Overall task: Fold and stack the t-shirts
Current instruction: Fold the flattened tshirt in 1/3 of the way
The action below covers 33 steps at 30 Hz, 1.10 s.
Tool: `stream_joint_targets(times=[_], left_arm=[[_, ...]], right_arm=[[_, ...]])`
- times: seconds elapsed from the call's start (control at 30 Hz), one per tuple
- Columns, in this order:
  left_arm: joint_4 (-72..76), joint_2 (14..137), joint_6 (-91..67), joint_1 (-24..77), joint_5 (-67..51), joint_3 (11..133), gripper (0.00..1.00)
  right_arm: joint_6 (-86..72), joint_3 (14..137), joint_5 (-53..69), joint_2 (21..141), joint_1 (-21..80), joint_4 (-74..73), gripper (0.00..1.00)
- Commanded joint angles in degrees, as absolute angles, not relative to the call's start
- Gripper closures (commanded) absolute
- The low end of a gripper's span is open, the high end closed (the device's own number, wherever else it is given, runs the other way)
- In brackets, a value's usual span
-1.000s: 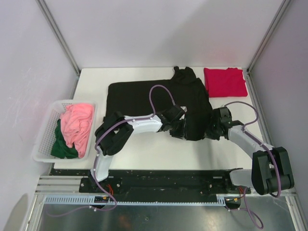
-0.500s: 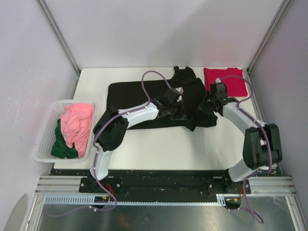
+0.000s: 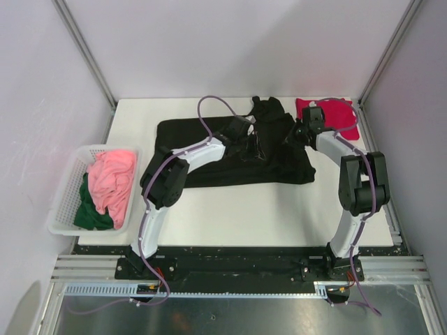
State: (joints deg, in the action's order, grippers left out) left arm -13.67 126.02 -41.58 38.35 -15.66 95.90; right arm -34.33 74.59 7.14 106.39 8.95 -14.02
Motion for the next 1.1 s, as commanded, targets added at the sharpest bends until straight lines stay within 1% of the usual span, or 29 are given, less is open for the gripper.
stream_joint_targets(times=[0.0, 0.07, 0.17, 0.37, 0.43, 0.57, 0.7, 0.87, 1.07], left_arm=[[-12.58, 122.19, -38.32, 39.21, -18.26, 95.85, 0.64], [-12.57, 121.10, -37.29, 39.84, -17.95, 95.09, 0.60], [-12.60, 120.35, -36.03, 41.14, -17.84, 94.64, 0.56], [-12.61, 121.35, -35.06, 43.79, -16.97, 96.47, 0.56], [-12.65, 122.27, -35.37, 44.17, -16.52, 97.70, 0.56], [-12.57, 123.95, -36.20, 44.68, -15.71, 99.72, 0.57], [-12.58, 124.66, -36.47, 45.35, -11.94, 101.29, 0.57], [-12.63, 125.13, -36.46, 45.46, -5.44, 102.78, 0.53], [-12.68, 126.61, -33.33, 45.61, -0.51, 104.34, 0.53]], right_arm=[[-34.25, 80.01, 8.10, 109.67, 7.98, -11.06, 1.00], [-34.38, 81.17, 8.35, 110.91, 7.88, -11.16, 0.99], [-34.29, 82.72, 8.58, 111.97, 7.72, -11.63, 0.89], [-32.71, 86.62, 7.85, 111.53, 7.69, -15.45, 0.69], [-32.28, 87.00, 6.91, 110.65, 7.79, -17.42, 0.65], [-31.80, 85.07, 4.40, 107.47, 8.06, -20.63, 0.64], [-31.73, 82.37, 3.20, 104.74, 8.27, -22.53, 0.64], [-31.94, 79.42, 1.31, 100.75, 8.63, -23.88, 0.65], [-32.96, 75.65, -1.35, 95.51, 8.56, -25.04, 0.65]])
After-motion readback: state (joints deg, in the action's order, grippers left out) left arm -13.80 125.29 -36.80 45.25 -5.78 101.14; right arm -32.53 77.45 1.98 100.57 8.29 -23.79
